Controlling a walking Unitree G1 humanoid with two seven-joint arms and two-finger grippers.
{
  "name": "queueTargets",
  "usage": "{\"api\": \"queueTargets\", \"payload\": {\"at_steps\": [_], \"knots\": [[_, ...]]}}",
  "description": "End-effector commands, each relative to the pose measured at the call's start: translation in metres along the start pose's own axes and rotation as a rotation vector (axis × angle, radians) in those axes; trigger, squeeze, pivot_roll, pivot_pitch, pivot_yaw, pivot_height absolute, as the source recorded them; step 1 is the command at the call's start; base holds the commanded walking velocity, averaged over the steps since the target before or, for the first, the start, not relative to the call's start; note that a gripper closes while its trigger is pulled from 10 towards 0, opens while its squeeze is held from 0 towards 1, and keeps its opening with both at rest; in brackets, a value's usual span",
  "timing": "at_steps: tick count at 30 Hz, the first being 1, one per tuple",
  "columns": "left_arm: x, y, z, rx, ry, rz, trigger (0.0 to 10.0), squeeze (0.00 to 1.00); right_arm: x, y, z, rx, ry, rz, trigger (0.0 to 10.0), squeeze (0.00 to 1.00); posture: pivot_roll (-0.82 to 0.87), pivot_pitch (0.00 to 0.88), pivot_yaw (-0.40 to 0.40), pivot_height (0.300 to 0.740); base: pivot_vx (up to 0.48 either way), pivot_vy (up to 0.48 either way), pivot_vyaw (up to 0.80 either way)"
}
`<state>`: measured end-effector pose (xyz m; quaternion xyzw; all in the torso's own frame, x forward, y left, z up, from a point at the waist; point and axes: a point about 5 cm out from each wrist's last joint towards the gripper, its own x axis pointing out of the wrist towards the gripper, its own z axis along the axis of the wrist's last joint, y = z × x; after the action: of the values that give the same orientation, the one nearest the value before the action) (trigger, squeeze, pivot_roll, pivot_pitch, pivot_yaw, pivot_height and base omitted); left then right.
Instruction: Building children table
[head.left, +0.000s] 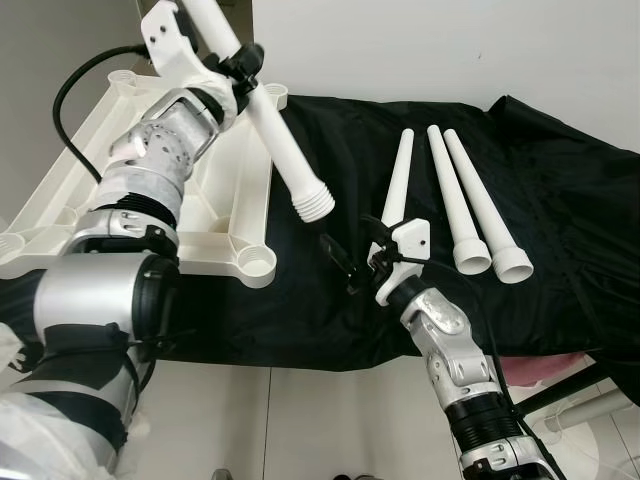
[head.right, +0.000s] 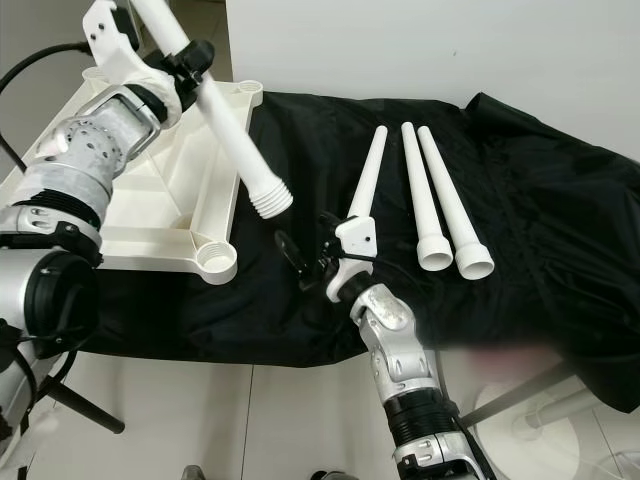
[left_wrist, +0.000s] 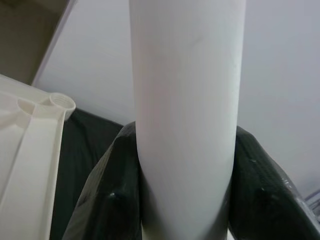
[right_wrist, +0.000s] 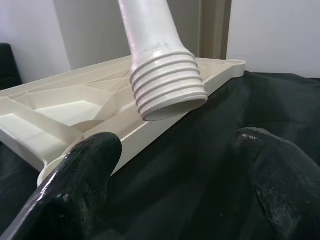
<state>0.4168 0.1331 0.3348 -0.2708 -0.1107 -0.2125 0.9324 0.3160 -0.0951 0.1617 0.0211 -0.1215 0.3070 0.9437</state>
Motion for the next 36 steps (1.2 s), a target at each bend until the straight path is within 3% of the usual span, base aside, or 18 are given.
{"api": "queueTargets", "payload": {"at_steps": [1,9,10,11,19,29,36], "knots": [[-0.001,-0.02,0.0,0.083,-0.049,-0.186,10.0,0.0,0.007,0.004,0.011,-0.008,-0.023,0.052,10.0,0.0,-0.03,0.02,-0.046,0.74,0.0,0.0,0.0],[-0.005,-0.041,-0.006,0.187,-0.107,-0.258,10.0,0.0,0.017,0.003,0.022,-0.005,-0.043,0.057,10.0,0.0,-0.03,0.02,-0.046,0.74,0.0,0.0,0.0],[-0.008,-0.052,-0.013,0.259,-0.119,-0.293,10.0,0.0,0.023,0.0,0.026,-0.015,-0.049,0.027,10.0,0.0,-0.02,0.013,-0.047,0.74,0.0,0.0,0.0],[-0.009,-0.056,-0.016,0.279,-0.121,-0.306,10.0,0.0,0.025,-0.001,0.027,-0.017,-0.05,0.014,10.0,0.0,-0.02,0.013,-0.047,0.74,0.0,0.0,0.0],[-0.014,-0.069,-0.03,0.362,-0.121,-0.339,10.0,0.0,0.035,-0.007,0.032,-0.042,-0.053,-0.038,10.0,0.0,-0.01,0.01,-0.048,0.74,0.0,0.0,0.0],[-0.022,-0.086,-0.043,0.422,-0.107,-0.405,10.0,0.0,0.044,-0.018,0.029,-0.072,-0.007,-0.1,10.0,0.0,-0.01,0.009,-0.047,0.74,0.0,0.0,0.0],[-0.027,-0.097,-0.053,0.431,-0.094,-0.443,10.0,0.0,0.059,-0.019,0.032,-0.125,0.032,-0.085,10.0,0.0,-0.01,0.009,-0.045,0.74,0.0,0.0,0.0]]}}
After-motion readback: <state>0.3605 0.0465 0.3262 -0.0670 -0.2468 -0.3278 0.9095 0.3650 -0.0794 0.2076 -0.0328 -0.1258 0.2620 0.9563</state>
